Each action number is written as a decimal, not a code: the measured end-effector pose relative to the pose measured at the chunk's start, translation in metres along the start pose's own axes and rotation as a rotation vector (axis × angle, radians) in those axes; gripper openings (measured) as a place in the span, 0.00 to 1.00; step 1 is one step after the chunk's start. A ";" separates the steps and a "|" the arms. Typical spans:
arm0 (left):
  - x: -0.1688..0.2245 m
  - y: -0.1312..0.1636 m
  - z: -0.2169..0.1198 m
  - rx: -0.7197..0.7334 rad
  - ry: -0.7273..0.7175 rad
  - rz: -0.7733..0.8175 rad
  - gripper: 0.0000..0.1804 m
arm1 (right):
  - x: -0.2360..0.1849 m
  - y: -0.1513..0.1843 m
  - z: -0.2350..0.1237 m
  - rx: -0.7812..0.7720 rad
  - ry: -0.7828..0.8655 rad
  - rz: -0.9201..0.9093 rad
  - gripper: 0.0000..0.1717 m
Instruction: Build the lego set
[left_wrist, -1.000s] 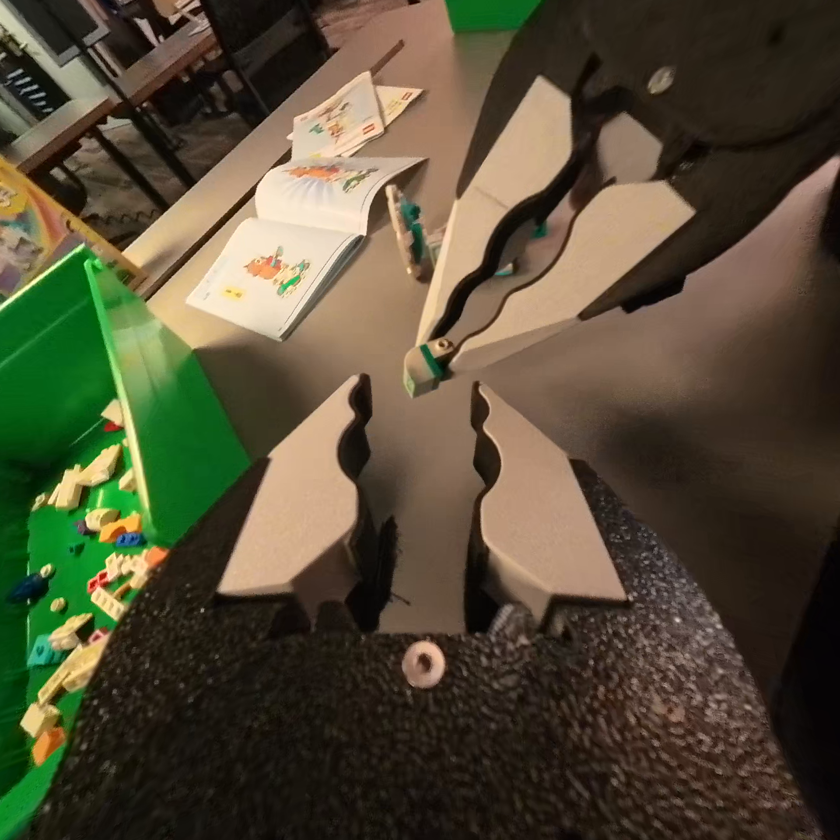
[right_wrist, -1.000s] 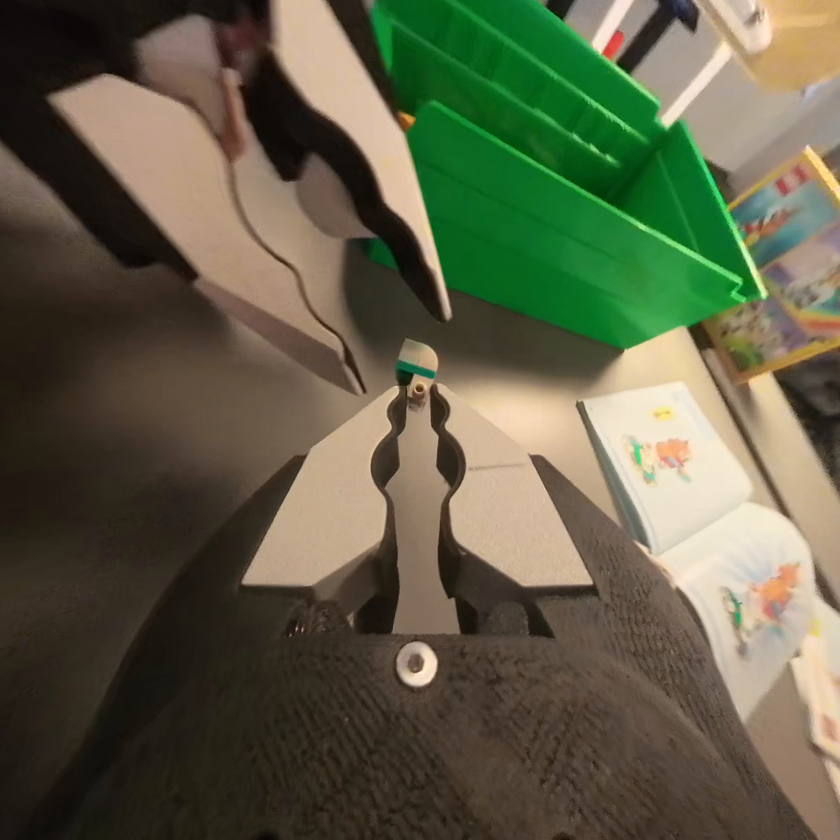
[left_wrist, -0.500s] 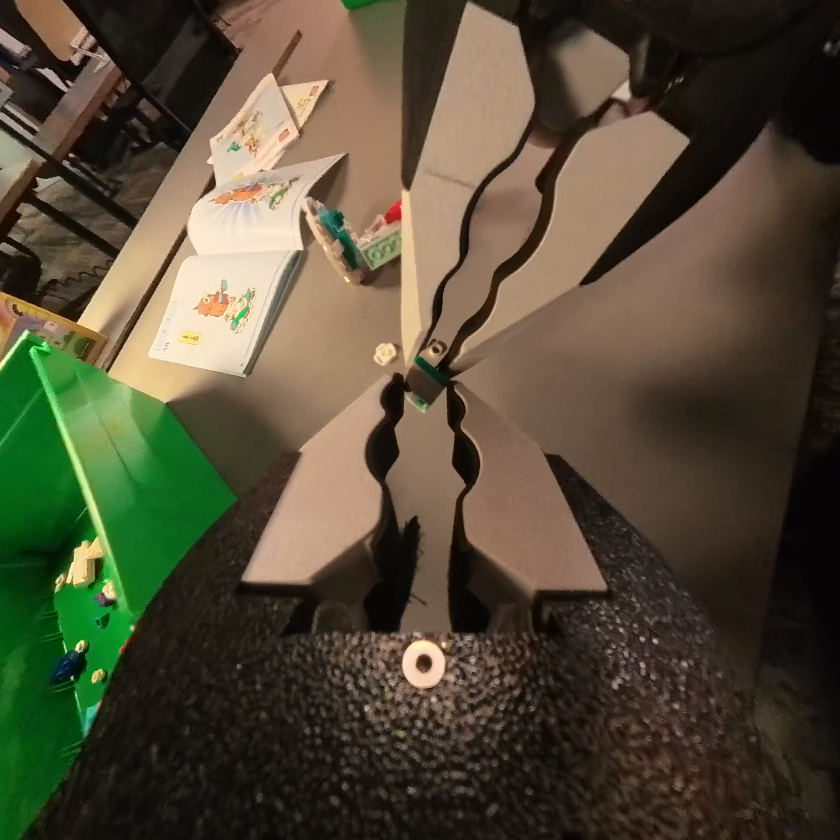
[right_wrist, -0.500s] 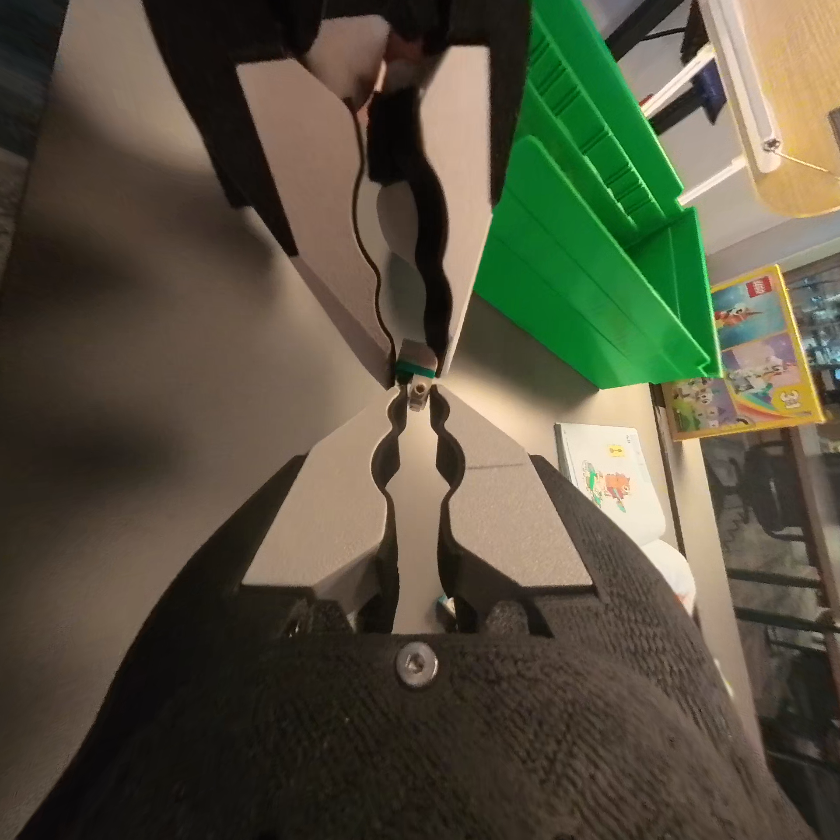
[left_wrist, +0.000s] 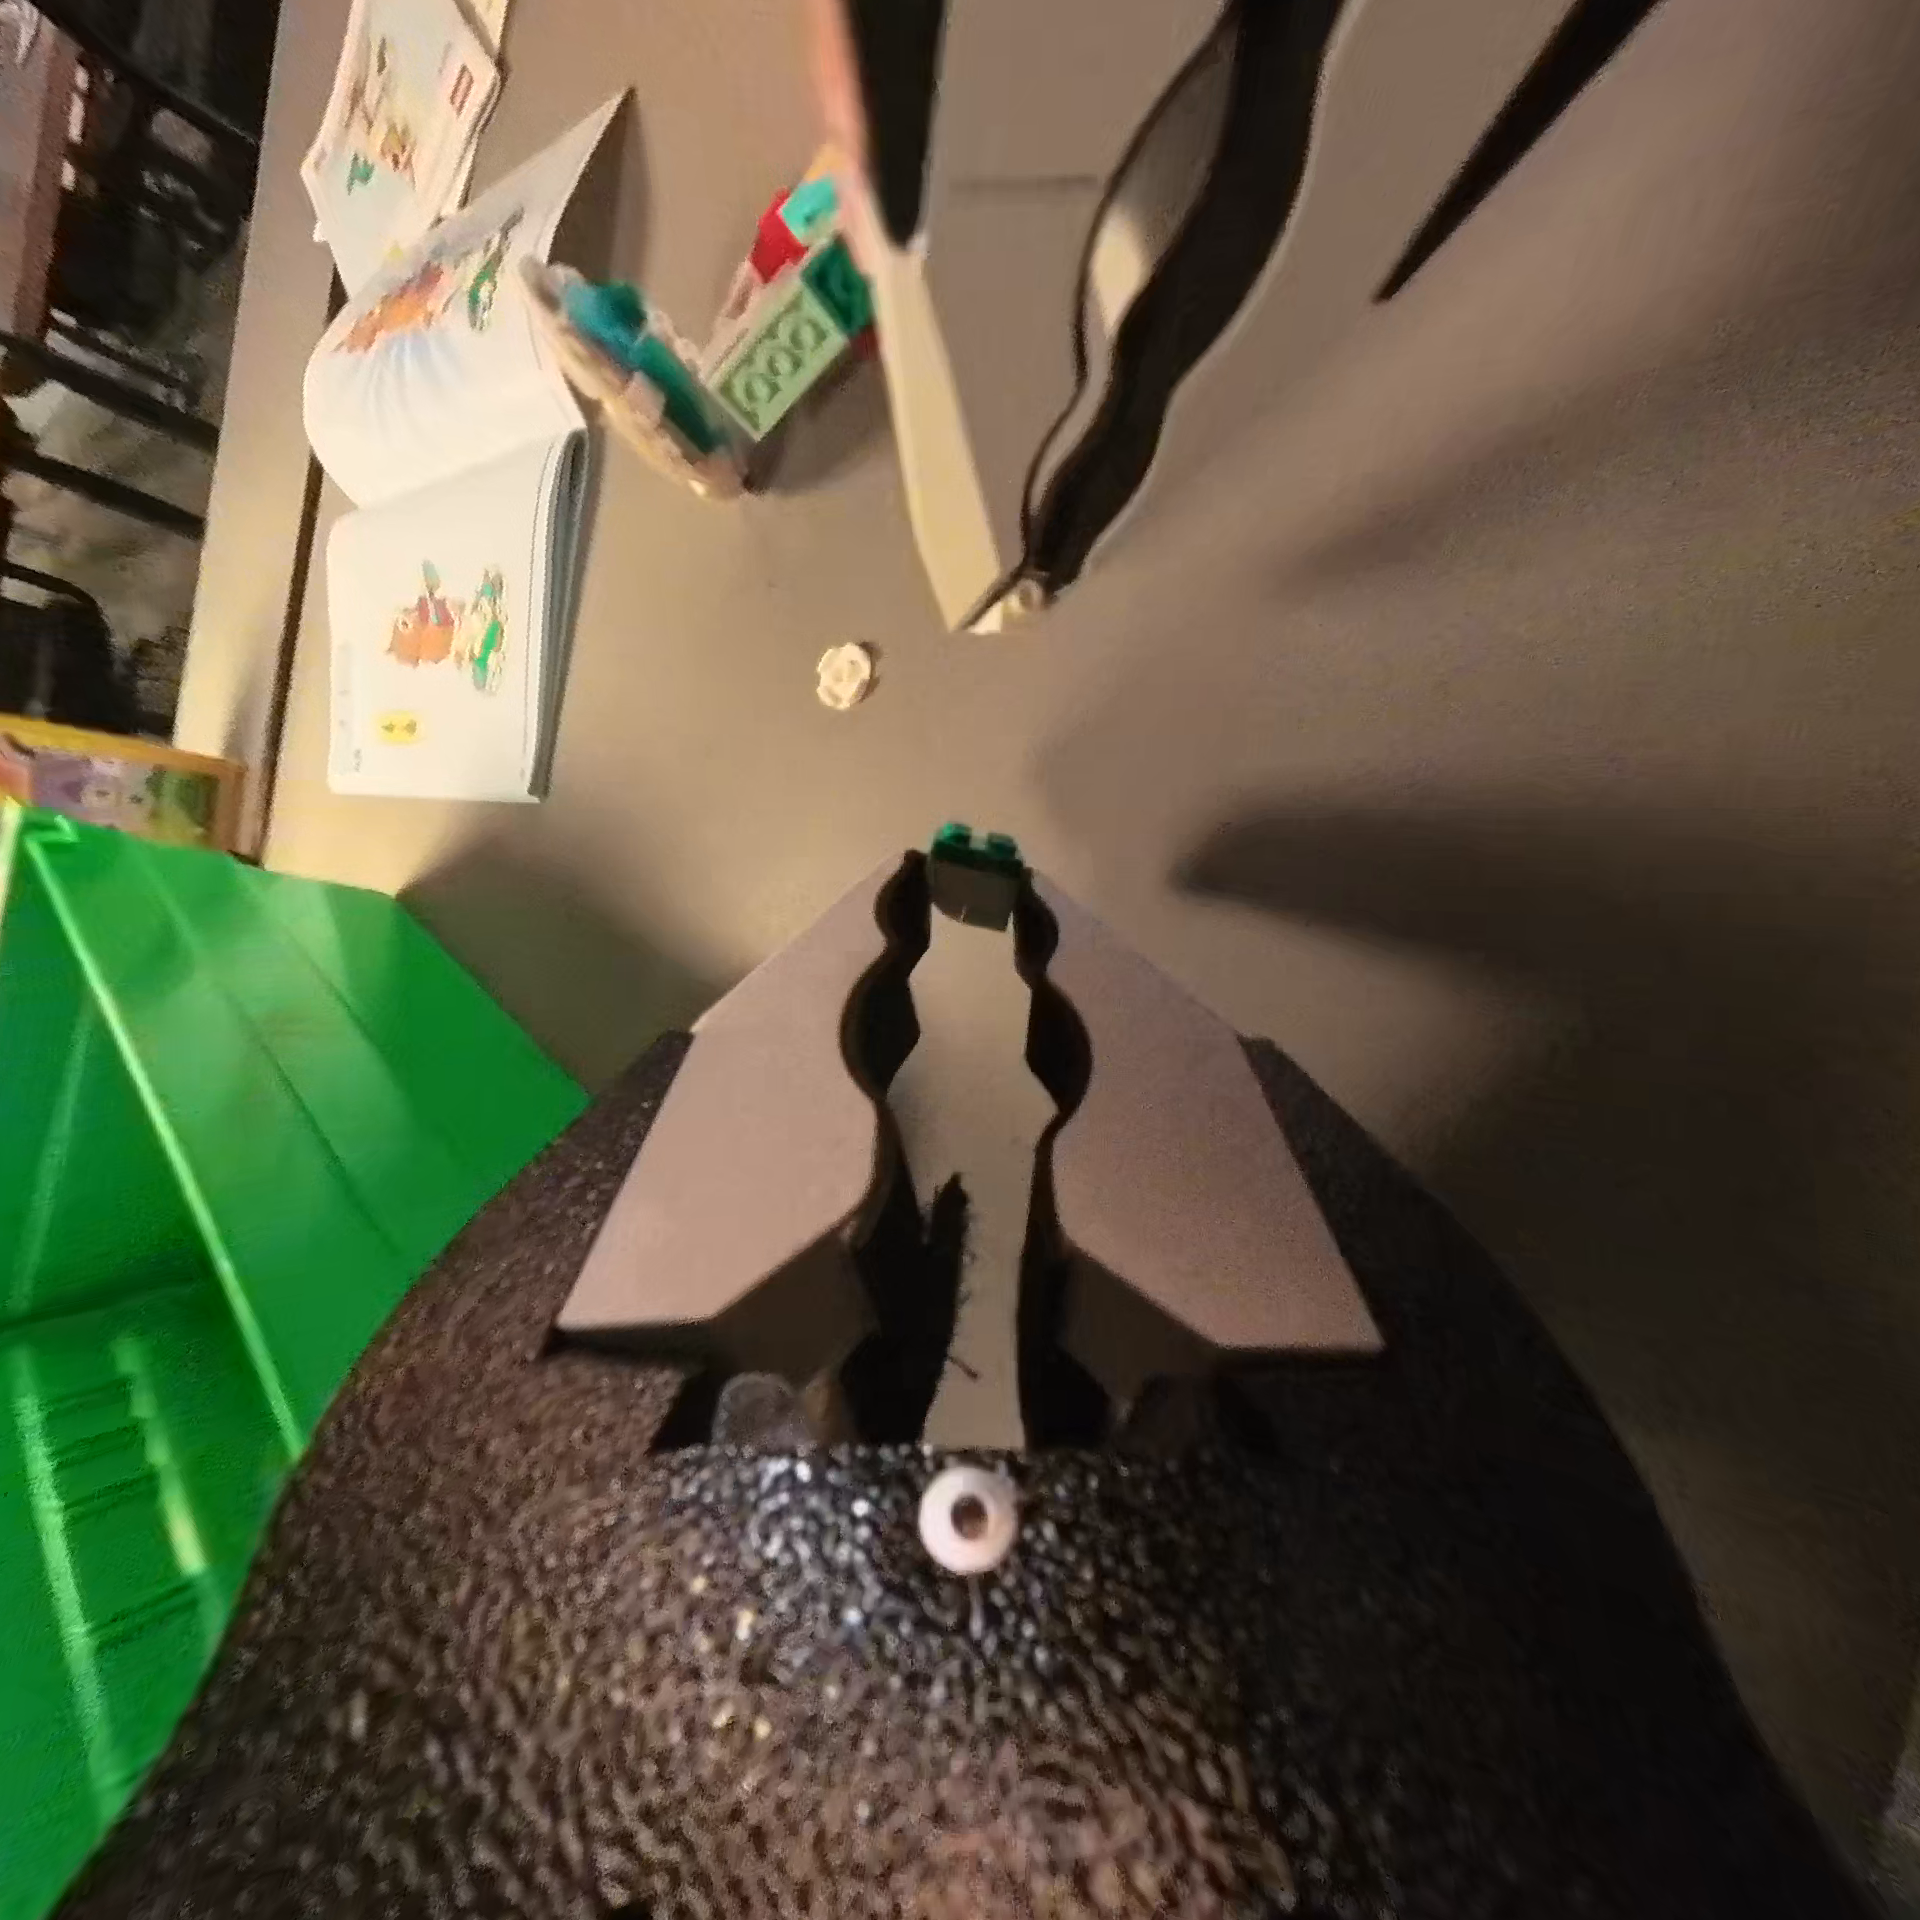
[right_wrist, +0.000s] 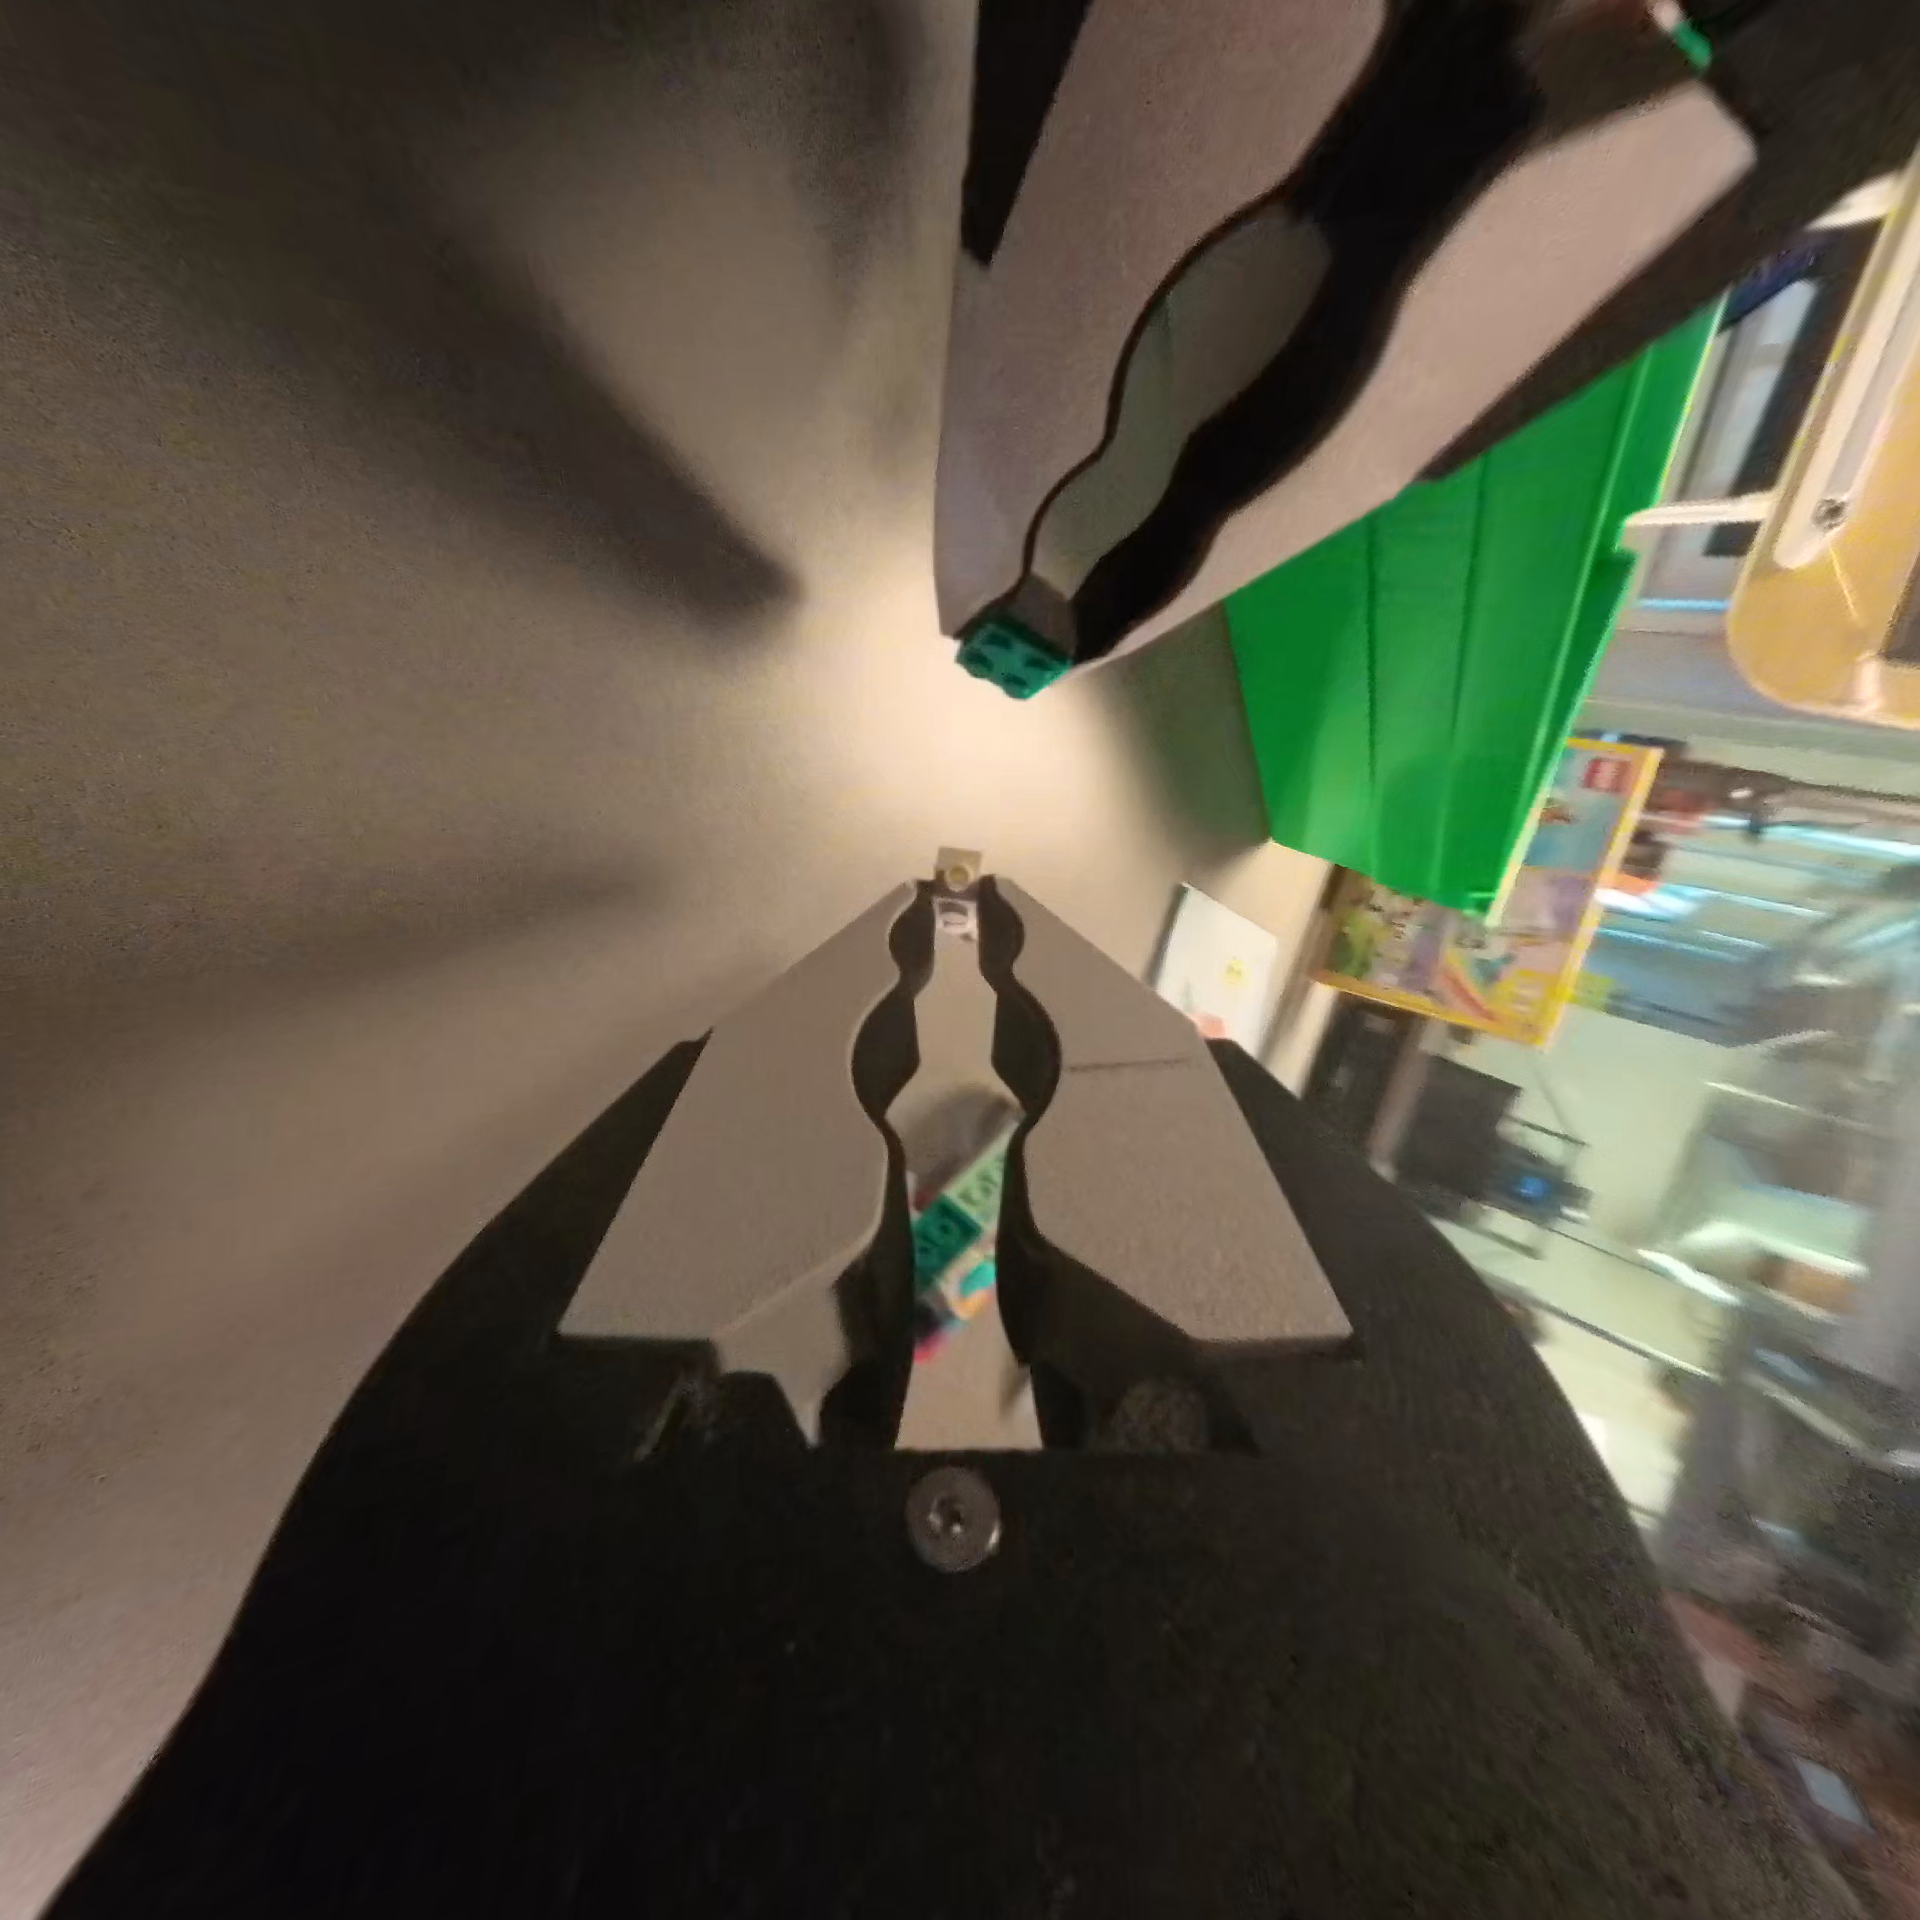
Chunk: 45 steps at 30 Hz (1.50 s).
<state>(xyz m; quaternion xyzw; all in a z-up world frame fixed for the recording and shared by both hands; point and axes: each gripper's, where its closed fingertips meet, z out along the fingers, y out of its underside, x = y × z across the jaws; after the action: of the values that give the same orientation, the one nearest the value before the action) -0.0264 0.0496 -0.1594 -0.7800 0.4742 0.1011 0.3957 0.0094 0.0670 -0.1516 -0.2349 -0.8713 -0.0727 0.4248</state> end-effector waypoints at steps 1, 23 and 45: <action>-0.002 0.000 -0.001 0.016 0.006 -0.051 0.07 | -0.001 0.001 0.000 0.021 -0.006 0.059 0.03; -0.009 -0.076 -0.035 0.593 0.577 -0.861 0.15 | 0.037 -0.024 -0.049 0.522 0.365 0.268 0.04; -0.011 -0.054 -0.008 0.412 0.403 -0.797 0.09 | 0.026 -0.011 -0.022 0.388 0.330 0.309 0.07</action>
<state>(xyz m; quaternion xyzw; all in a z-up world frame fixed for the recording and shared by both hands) 0.0105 0.0639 -0.1198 -0.8102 0.2163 -0.3068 0.4502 0.0061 0.0590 -0.1168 -0.2640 -0.7421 0.1235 0.6036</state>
